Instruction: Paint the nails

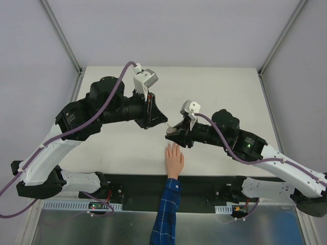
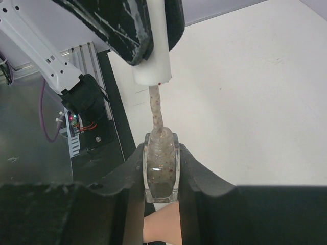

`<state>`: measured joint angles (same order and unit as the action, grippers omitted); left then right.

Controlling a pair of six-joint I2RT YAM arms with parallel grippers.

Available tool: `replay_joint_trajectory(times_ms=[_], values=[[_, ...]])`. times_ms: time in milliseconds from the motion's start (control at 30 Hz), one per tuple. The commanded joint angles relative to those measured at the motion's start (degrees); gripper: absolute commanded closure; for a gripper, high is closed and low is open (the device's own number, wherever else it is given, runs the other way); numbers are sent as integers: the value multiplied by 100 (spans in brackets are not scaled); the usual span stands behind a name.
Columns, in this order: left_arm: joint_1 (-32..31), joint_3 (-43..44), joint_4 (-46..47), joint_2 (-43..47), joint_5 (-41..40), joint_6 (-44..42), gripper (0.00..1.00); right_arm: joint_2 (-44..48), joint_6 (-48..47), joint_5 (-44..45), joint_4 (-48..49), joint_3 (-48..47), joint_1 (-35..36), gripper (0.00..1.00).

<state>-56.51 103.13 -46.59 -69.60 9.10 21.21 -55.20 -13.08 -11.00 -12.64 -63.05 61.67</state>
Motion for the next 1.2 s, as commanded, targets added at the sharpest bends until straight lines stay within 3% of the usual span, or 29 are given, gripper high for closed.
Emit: replay_joint_trajectory(times_ms=[0,700,767,900,1033,1167], values=[[61,225,71,114,-49,-161,100,-17,25,63,359,-103,-15,100],[149,137,71,122,-198,-179,100,325,34,362,491,143,-15,100],[166,50,80,157,-373,-161,100,465,42,572,482,196,-15,100],[403,-354,132,245,-567,31,100,861,218,2240,255,415,-58,100],[755,-838,273,263,-629,391,100,1300,481,2665,52,679,-523,100],[1019,-1250,466,-96,-323,551,100,1556,473,2174,-168,662,-1357,100]])
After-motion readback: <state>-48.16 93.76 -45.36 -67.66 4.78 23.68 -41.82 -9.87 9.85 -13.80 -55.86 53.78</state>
